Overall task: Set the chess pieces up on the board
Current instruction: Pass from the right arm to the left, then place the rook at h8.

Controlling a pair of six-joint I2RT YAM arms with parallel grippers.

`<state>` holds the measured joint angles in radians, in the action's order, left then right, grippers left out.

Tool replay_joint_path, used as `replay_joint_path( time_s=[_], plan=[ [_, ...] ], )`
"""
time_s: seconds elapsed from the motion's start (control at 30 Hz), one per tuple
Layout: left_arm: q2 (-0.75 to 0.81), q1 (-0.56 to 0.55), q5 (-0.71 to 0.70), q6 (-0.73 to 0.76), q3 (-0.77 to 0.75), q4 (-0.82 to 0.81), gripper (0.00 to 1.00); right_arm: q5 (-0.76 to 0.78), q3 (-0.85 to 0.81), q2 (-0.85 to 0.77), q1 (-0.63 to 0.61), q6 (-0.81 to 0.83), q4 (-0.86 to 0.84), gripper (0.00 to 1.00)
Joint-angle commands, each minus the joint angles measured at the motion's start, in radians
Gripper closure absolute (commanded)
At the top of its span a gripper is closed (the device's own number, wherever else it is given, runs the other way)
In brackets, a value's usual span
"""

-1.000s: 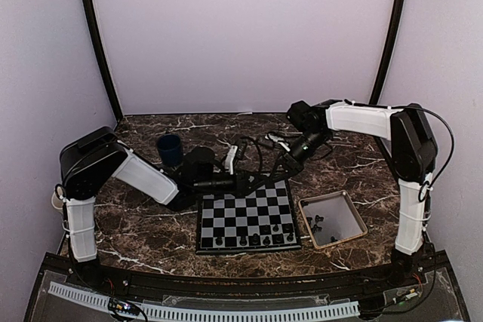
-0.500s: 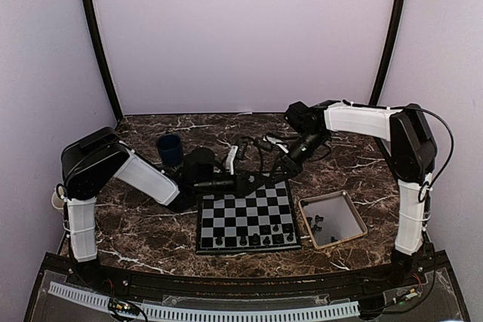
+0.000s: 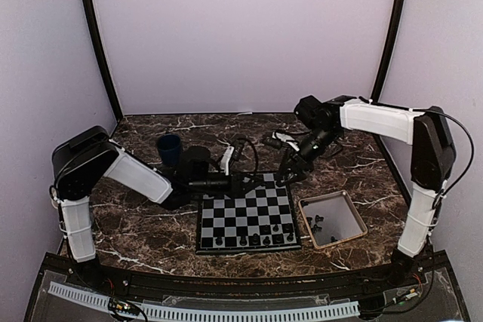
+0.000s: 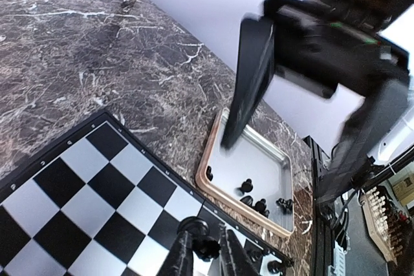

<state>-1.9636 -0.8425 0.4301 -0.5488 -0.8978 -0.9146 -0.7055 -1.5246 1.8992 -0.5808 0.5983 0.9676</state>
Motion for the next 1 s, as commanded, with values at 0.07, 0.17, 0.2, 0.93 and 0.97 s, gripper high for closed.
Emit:
replay_joint_path(
  time_s=[0.07, 0.17, 0.2, 0.93, 0.97],
  plan=[
    [0.214, 0.006, 0.012, 0.181, 0.006, 0.339, 0.83, 0.056, 0.111, -0.199, 0.074, -0.041, -0.126, 0.02],
    [0.309, 0.006, -0.009, 0.262, 0.003, 0.564, 0.83, 0.155, 0.196, -0.286, 0.134, -0.155, -0.316, 0.02],
    [0.342, 0.006, -0.025, 0.289, 0.000, 0.638, 0.83, 0.243, 0.236, -0.331, 0.148, -0.205, -0.408, 0.02],
    [0.623, -0.054, -0.133, 0.447, 0.081, 1.383, 0.83, 0.334, 0.492, -0.499, 0.269, -0.229, -0.635, 0.02],
    [0.616, -0.063, -0.141, 0.449, 0.085, 1.382, 0.83, 0.326, 0.497, -0.500, 0.268, -0.220, -0.636, 0.02]
  ],
)
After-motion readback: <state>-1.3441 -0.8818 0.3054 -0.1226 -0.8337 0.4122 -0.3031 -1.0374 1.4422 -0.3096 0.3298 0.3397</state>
